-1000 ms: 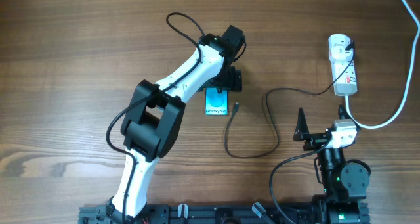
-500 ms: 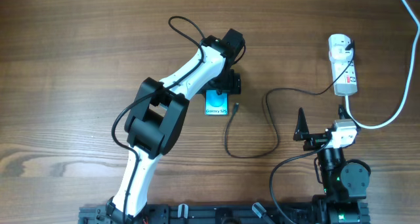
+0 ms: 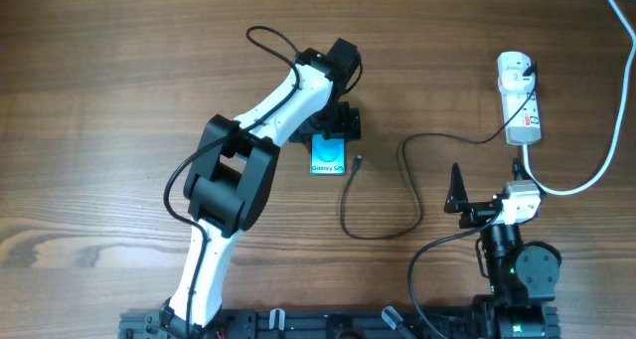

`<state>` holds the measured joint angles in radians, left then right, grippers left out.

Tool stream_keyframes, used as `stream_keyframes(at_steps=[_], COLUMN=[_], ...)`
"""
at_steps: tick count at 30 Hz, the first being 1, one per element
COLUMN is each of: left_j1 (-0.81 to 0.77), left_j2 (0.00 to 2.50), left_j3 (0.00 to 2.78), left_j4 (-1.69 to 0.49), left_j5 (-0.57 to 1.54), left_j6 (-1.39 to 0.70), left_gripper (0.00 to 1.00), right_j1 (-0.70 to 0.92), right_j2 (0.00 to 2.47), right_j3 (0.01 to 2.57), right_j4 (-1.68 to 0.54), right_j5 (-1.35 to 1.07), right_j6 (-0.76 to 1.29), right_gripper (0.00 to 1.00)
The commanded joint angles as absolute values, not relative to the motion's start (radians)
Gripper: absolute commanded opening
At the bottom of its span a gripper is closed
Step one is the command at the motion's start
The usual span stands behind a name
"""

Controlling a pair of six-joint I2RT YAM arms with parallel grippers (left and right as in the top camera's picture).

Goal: Plug charger to phone and switch on socket
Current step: 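Lower the left gripper and close it on the phone's bottom edge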

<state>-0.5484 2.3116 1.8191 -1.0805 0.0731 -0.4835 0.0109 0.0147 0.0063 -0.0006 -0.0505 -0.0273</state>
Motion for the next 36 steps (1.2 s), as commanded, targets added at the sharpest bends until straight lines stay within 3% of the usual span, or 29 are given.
stream_keyframes(at_steps=[1, 18, 36], left_j1=[-0.56, -0.631, -0.596], left_j2=[2.373, 2.373, 2.373], left_j3=[1.797, 1.797, 1.797], left_j4=[-1.089, -1.092, -1.092], left_j5=[0.083, 0.01, -0.073], left_j6=[-0.479, -0.518, -0.501], left_gripper=[1.0, 1.0, 1.0], right_j1=[0.015, 0.015, 0.015], right_j2=[0.009, 0.009, 0.009], right_j3=[0.005, 0.005, 0.005], right_j4=[0.001, 0.002, 0.001], right_j5=[-0.044, -0.044, -0.044], right_j6=[-0.023, -0.023, -0.023], right_gripper=[1.0, 1.0, 1.0])
